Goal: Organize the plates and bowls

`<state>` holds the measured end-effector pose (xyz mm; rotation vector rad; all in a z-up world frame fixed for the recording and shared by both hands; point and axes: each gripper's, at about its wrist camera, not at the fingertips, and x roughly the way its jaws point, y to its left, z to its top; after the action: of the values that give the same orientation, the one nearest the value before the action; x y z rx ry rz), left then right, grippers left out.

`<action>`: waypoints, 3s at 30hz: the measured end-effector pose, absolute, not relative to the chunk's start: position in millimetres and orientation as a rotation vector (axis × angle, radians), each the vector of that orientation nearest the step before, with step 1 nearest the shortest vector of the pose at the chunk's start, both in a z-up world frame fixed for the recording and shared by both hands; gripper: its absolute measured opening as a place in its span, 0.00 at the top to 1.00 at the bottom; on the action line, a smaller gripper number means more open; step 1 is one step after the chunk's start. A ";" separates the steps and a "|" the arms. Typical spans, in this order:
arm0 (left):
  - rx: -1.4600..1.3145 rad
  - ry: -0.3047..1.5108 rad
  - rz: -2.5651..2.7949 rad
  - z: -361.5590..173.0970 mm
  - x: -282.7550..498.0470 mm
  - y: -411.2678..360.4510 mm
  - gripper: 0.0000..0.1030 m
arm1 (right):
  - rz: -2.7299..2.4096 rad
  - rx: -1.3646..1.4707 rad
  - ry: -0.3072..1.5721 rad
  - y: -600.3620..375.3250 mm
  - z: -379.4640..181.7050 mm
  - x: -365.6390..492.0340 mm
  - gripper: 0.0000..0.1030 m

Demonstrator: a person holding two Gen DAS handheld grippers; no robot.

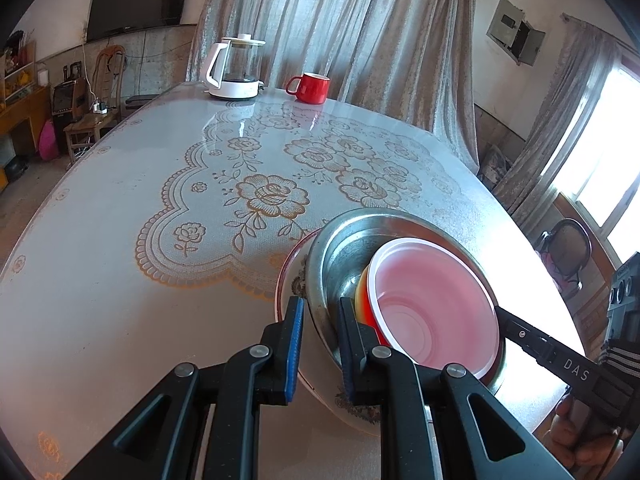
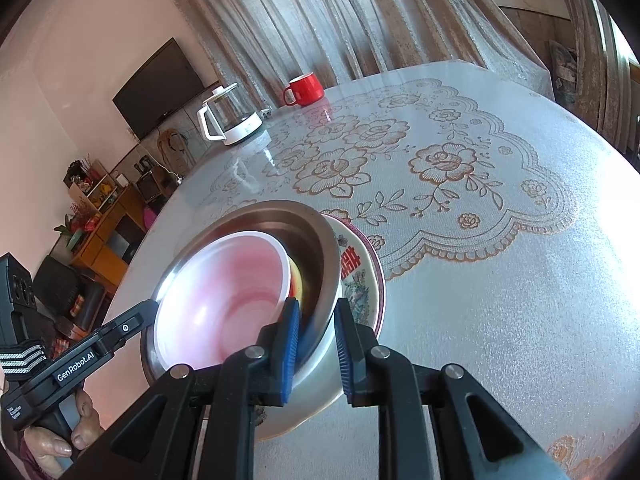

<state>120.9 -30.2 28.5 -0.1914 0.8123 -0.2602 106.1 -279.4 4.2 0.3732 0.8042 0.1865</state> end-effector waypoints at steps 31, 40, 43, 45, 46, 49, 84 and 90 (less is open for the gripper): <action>-0.178 0.724 -0.047 27.3 89.0 22.8 0.83 | 0.160 0.176 0.625 -228.8 40.8 78.7 0.78; -0.186 0.719 0.020 20.4 83.3 40.1 0.83 | 0.200 0.099 0.598 -183.0 44.4 82.1 0.72; -0.190 0.720 0.036 18.9 83.9 44.3 0.83 | 0.187 0.088 0.583 -172.6 47.8 83.0 0.70; -0.187 0.715 0.046 18.7 81.8 45.8 0.83 | 0.182 0.085 0.575 -168.8 49.1 82.8 0.70; -0.184 0.713 0.049 18.6 81.6 45.1 0.83 | 0.175 0.078 0.570 -167.3 49.7 82.2 0.69; -0.190 0.715 0.046 17.0 80.8 44.3 0.81 | 0.158 0.060 0.561 -165.6 49.4 80.3 0.69; -0.036 0.694 -0.113 24.9 32.1 -41.7 0.13 | -0.124 0.139 0.562 -235.9 32.6 22.9 0.60; -0.029 0.688 -0.104 23.7 32.8 -42.8 0.01 | -0.116 0.134 0.572 -233.3 30.1 24.1 0.60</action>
<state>32.8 -42.8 23.7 -0.0288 0.6879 -0.1045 24.1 -233.3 30.1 0.1338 0.5718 -0.1157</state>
